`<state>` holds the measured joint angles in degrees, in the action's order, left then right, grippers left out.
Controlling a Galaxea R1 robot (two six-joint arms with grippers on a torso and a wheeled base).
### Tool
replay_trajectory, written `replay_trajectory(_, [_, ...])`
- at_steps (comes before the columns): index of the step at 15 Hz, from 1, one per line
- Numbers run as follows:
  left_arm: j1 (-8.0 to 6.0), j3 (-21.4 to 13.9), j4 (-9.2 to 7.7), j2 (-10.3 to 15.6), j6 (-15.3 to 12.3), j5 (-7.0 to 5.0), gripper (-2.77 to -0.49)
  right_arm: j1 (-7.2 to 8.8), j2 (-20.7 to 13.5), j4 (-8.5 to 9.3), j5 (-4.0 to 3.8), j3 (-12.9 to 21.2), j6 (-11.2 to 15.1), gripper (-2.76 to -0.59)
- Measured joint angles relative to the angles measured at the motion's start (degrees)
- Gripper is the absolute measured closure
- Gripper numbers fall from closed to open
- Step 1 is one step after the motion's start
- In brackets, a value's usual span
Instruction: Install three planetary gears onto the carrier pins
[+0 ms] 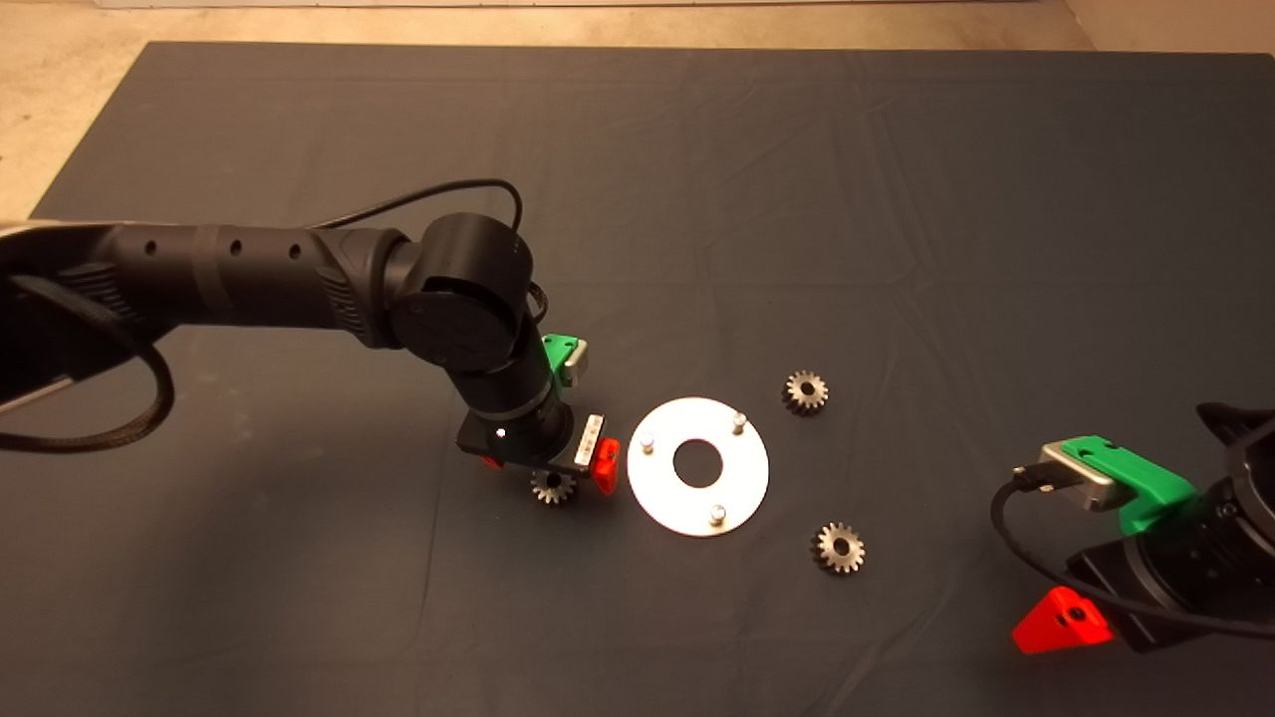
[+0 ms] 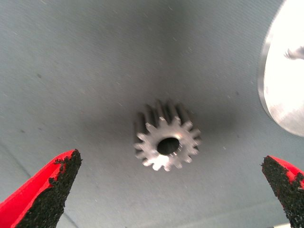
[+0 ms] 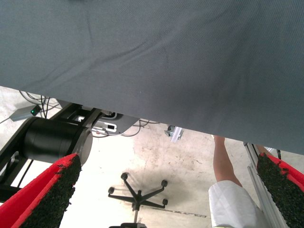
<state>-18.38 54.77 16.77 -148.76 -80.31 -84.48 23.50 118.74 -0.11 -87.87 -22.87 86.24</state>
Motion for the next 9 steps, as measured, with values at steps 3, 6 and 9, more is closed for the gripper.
replay_trajectory(3, [0.94,0.0,0.73,0.0,0.0,-0.11,-2.76,-0.02,0.0,0.00,0.02,0.0,0.0,-2.75])
replay_trajectory(6, [1.41,0.4,1.16,0.0,0.0,-0.17,-2.76,-0.02,0.0,0.00,0.02,0.0,0.0,-2.75])
replay_trajectory(9, [1.93,0.8,1.77,0.0,0.0,-0.44,-2.76,0.01,0.0,0.00,0.02,0.0,-0.1,-2.75])
